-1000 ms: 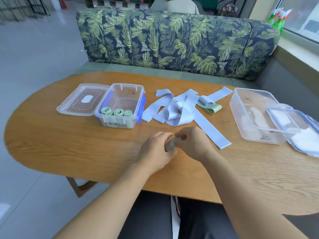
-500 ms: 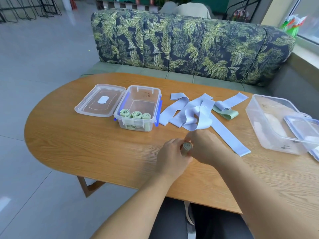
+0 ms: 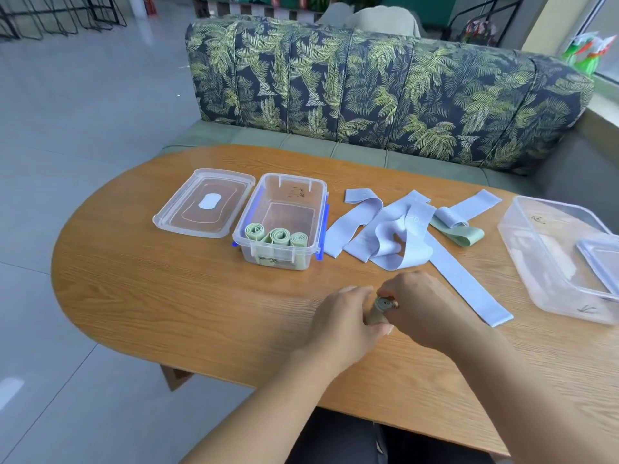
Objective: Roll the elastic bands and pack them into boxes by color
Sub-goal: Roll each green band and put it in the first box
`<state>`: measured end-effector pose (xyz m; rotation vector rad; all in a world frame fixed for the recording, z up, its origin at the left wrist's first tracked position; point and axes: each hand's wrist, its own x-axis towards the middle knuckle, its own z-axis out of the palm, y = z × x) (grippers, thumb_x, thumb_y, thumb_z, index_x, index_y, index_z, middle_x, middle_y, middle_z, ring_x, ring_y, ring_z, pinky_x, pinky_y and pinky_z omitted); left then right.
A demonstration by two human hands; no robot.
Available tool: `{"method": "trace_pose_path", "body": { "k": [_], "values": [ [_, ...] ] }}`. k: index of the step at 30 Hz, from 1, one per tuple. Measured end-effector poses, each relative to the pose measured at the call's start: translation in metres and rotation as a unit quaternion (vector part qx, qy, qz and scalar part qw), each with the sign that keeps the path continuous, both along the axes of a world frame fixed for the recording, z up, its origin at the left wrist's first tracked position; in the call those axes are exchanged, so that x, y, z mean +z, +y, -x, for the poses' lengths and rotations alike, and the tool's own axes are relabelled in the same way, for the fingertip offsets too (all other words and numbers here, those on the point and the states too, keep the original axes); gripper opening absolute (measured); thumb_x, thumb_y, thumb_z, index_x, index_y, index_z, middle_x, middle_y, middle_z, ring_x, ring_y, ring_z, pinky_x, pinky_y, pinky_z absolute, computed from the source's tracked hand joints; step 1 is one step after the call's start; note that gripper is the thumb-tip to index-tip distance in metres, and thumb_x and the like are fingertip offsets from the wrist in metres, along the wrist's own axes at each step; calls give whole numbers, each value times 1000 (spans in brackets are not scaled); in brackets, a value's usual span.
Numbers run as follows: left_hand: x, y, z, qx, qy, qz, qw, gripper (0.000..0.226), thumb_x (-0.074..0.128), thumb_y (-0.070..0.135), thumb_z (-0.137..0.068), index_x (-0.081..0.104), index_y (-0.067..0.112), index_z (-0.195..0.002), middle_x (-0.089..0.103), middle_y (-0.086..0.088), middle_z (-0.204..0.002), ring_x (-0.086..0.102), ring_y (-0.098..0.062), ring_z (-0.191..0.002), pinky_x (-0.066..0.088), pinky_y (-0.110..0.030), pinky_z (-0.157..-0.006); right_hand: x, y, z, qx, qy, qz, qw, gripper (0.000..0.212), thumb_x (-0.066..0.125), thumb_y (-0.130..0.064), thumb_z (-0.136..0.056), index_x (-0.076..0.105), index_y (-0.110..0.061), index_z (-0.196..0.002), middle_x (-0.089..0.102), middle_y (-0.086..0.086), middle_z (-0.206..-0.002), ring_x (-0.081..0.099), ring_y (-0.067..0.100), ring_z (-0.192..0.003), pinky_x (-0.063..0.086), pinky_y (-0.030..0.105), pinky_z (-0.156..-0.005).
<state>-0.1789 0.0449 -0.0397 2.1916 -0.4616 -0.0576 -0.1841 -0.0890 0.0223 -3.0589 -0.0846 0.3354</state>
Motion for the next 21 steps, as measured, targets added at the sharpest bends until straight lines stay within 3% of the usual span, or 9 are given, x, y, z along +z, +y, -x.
{"method": "trace_pose_path", "body": {
  "k": [2,5,8,12,15,18,21],
  "values": [
    [16,16,-7,4,-9,6,1000,41,70,33,-77,68,17,-115,70,3,-106,63,-11,-98,50,-30,-89,1,1,1,-5,3,-4,1000,25,54,-10,-86,45,-20,-65,48,-1,-66,50,22,-65,35,27,-52],
    [47,46,-37,75,-31,45,996,17,67,14,-81,74,17,-96,71,9,-82,64,-4,-75,52,-21,-77,4,1,2,1,2,3,1000,14,51,-11,-88,54,-18,-76,46,-3,-67,49,21,-66,32,25,-50],
    [70,72,-81,141,-46,31,988,11,66,13,-84,70,23,-83,64,17,-71,58,3,-66,47,-20,-70,5,3,1,1,3,8,1000,12,50,-14,-90,54,-17,-80,46,-3,-70,44,17,-61,27,23,-46],
    [79,83,-119,132,-15,-84,988,3,68,27,-84,66,30,-82,65,16,-79,63,-8,-83,46,-23,-72,2,4,0,-14,6,6,1000,10,52,-16,-88,54,-16,-79,51,-1,-76,47,19,-64,26,23,-46],
    [74,80,-131,119,33,-192,974,23,71,48,-79,67,31,-95,62,16,-90,50,-16,-100,40,-28,-86,1,3,0,-18,4,-12,1000,8,54,-18,-86,55,-15,-78,51,0,-74,51,23,-68,31,25,-49],
    [68,81,-139,103,63,-238,964,34,74,55,-73,66,31,-96,56,18,-84,38,-20,-103,36,-30,-88,2,2,-1,-24,5,-22,999,7,54,-19,-86,60,-15,-84,52,-1,-74,49,20,-65,33,25,-50],
    [61,83,-142,92,67,-259,959,34,75,59,-68,69,32,-88,63,18,-90,40,-19,-104,36,-32,-92,2,3,-1,-28,-1,-30,999,8,55,-19,-85,61,-15,-86,51,-2,-73,49,19,-63,35,25,-52]
  ]
}}
